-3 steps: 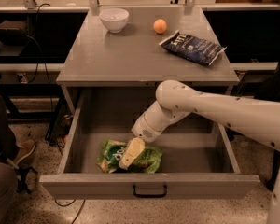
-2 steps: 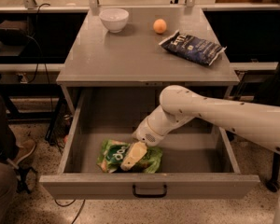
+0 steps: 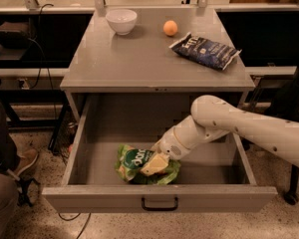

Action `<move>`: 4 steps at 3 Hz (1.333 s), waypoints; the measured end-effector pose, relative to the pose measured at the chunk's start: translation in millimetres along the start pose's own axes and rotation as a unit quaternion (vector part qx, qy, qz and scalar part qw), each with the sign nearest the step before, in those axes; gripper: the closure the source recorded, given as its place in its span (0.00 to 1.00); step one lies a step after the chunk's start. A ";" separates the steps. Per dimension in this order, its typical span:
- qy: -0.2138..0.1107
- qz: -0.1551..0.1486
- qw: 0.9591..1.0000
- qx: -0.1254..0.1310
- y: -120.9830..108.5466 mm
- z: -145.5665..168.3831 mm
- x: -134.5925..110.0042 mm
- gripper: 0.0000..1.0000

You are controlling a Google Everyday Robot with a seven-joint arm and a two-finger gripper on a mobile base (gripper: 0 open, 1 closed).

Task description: Pick green rice chip bag from top drawer and place on counter

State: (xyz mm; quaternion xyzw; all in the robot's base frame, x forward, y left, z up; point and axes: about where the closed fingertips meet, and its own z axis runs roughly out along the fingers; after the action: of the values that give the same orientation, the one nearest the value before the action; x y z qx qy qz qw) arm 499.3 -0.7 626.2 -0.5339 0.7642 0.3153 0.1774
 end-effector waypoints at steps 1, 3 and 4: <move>-0.059 -0.010 0.998 0.010 -4.1 -37.5 -6.8 0.87; -0.182 -0.132 0.974 0.035 -10.0 -156.0 -29.4 1.00; -0.175 -0.129 0.976 0.030 -8.3 -146.5 -29.2 1.00</move>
Offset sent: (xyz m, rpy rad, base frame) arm 0.0454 -0.1024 0.1395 0.3918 -0.3049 -0.0813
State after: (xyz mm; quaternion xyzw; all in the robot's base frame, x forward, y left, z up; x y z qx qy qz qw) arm 527.4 -80.4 749.6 -0.5588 0.6552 0.3555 0.3634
